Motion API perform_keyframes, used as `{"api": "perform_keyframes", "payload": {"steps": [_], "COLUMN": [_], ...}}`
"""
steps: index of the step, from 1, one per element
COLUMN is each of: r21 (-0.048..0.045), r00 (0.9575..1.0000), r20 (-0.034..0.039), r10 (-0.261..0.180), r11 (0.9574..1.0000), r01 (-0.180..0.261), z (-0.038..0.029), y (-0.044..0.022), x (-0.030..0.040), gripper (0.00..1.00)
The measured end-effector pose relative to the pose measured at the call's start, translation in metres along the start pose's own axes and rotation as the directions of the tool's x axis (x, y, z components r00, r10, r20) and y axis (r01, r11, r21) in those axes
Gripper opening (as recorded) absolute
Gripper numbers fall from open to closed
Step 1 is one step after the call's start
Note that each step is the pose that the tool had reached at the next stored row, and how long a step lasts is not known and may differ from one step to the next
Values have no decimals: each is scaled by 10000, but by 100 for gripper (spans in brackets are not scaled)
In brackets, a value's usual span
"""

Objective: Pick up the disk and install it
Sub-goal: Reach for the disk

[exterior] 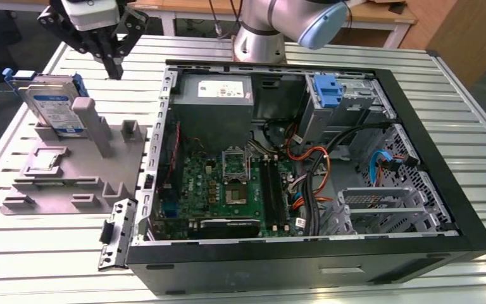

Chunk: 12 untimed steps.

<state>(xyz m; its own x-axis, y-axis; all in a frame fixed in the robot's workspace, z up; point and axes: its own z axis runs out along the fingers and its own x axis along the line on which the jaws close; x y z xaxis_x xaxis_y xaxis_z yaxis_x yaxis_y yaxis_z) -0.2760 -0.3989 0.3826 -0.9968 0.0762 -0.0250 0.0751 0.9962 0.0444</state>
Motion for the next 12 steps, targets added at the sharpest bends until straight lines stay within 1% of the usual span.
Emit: {"api": "perform_keyframes", "payload": {"steps": [12], "r21": [0], "r00": [10000], "r20": [-1], "r10": [0], "r11": [10000], "r01": [0], "z": [13], "y": [-15], "x": [191], "gripper": [11]}}
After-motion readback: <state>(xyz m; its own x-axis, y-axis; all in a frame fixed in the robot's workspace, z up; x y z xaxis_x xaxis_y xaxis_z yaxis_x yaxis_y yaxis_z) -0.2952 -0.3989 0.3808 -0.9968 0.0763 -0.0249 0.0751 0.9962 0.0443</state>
